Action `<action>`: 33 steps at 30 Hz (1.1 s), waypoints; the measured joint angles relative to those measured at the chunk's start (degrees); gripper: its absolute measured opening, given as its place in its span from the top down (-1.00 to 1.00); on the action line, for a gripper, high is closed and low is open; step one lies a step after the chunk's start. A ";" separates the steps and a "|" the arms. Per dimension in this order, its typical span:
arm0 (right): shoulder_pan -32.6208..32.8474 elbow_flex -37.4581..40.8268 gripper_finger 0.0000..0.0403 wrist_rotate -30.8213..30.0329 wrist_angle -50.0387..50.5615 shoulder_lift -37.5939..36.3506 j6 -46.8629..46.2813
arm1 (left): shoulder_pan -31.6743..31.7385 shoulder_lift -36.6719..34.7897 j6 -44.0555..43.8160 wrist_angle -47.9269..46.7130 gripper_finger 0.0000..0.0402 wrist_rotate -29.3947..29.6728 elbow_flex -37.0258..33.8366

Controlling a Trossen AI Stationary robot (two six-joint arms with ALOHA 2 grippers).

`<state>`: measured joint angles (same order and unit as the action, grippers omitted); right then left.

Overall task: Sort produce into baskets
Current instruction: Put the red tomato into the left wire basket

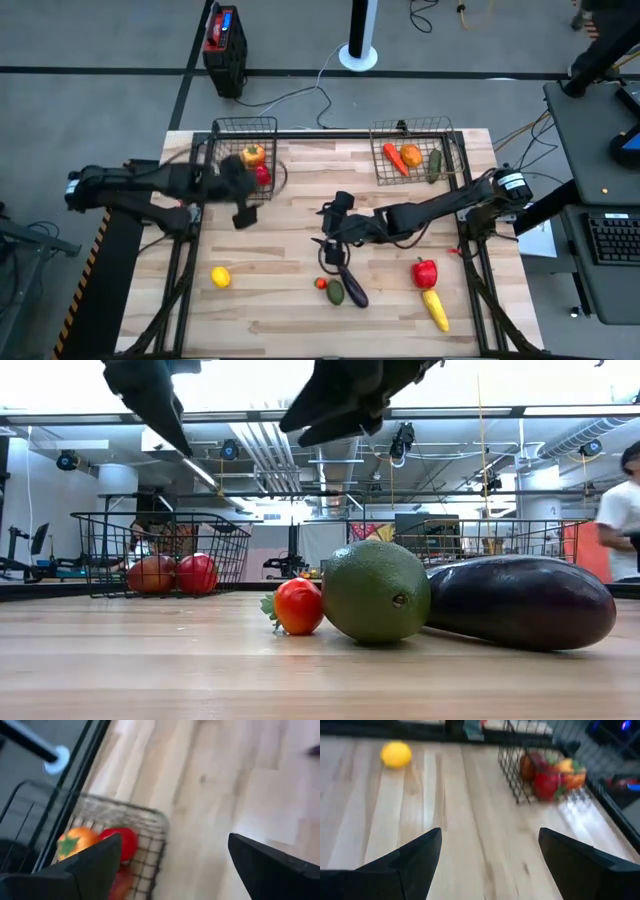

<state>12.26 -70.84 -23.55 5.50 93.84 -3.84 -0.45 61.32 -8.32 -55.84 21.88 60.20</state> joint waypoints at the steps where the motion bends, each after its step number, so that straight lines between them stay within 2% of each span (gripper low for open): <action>1: 0.13 -1.13 -0.61 0.01 3.05 0.00 -1.24 | -3.05 0.38 -1.33 0.32 -0.72 1.43 0.00; 7: 2.25 -7.53 -0.61 0.00 20.86 0.00 -6.89 | -20.19 4.30 -7.45 5.53 -0.72 10.73 0.00; 13: 5.17 -10.93 -0.61 0.00 31.48 -0.78 -9.78 | -29.98 11.18 -8.26 14.35 -0.72 16.23 0.00; 22: 6.66 -11.90 -0.61 0.03 39.23 -6.20 -11.61 | -32.13 25.18 -6.06 28.44 -0.72 16.73 -0.02; 33: 6.61 -10.53 -0.61 0.57 38.74 -12.99 -10.96 | -31.91 37.04 -5.12 40.35 -0.72 17.67 -0.02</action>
<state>18.87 -81.37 -22.98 44.24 80.85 -14.80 -32.36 98.36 -13.44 -15.49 39.55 60.18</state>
